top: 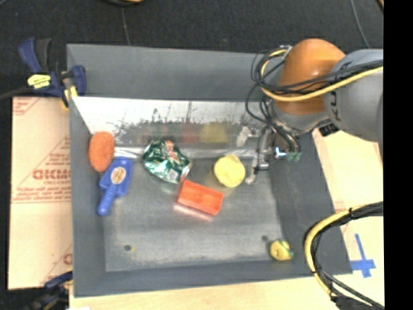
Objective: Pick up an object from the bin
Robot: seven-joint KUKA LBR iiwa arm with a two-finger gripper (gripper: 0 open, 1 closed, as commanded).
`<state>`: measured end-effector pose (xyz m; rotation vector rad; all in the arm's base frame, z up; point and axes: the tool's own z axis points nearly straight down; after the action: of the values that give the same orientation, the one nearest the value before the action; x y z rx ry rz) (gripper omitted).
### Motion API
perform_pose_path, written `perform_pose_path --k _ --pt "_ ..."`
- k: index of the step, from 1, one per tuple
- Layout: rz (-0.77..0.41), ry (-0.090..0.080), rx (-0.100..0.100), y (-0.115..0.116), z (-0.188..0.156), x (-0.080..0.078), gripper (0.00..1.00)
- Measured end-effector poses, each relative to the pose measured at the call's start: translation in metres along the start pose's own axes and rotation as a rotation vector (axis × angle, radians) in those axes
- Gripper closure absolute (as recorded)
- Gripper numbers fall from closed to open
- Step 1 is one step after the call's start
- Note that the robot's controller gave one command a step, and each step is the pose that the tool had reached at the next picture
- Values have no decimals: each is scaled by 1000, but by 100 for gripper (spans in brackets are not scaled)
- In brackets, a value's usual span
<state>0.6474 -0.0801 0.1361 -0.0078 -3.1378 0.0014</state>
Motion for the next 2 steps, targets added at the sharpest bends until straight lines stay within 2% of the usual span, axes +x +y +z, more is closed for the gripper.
perform_pose_path --k 1,2 --pt "-1 -6 1 0 -5 -1 0" --pt "-154 -15 3 6 44 2 0"
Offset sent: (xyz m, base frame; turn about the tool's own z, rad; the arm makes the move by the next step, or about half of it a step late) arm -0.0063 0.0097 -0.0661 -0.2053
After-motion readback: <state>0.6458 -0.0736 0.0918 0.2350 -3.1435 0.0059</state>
